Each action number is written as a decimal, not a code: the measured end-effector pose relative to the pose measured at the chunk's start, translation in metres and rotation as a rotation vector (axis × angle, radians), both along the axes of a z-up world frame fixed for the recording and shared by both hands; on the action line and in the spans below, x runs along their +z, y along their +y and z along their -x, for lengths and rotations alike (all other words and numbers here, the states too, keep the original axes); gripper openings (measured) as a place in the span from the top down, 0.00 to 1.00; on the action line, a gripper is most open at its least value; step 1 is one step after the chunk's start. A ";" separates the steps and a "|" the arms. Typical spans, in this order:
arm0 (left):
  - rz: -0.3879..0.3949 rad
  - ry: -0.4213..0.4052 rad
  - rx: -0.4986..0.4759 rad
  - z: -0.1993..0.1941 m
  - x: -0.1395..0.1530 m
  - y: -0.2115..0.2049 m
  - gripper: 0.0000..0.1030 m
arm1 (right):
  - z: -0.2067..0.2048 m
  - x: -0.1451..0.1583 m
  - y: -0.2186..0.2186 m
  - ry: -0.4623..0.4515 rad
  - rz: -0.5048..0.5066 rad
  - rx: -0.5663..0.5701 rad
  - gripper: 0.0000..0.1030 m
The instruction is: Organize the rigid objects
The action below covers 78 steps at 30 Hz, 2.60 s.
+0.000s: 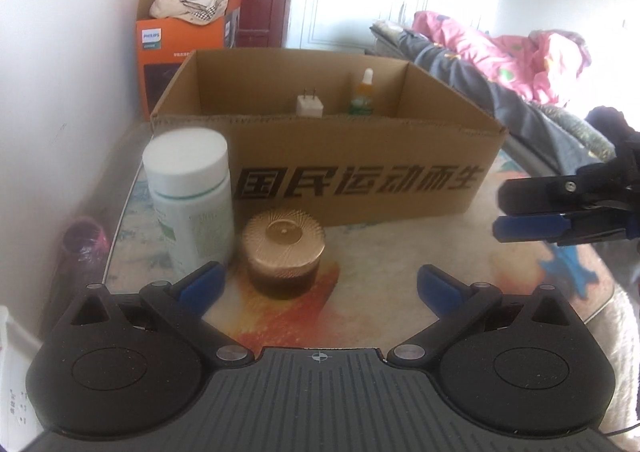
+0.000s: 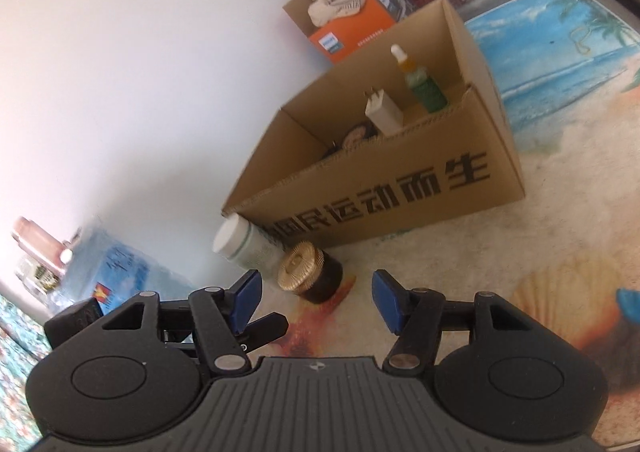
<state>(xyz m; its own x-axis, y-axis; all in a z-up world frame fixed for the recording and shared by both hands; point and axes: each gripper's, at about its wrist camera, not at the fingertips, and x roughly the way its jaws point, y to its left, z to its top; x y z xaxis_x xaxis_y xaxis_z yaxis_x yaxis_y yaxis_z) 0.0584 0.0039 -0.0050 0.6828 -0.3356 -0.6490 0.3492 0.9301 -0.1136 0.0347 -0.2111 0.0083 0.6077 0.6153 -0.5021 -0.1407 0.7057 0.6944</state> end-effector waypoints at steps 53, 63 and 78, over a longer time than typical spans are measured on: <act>-0.020 0.046 -0.360 0.010 -0.034 -0.099 0.01 | -0.008 -0.041 -0.018 0.071 0.057 -0.017 0.47; -0.030 0.046 -0.367 0.014 -0.034 -0.105 0.02 | -0.003 -0.043 -0.024 0.070 0.059 -0.029 0.47; -0.092 0.004 -0.321 0.009 -0.039 -0.115 0.08 | 0.000 -0.040 -0.021 0.048 0.099 -0.040 0.47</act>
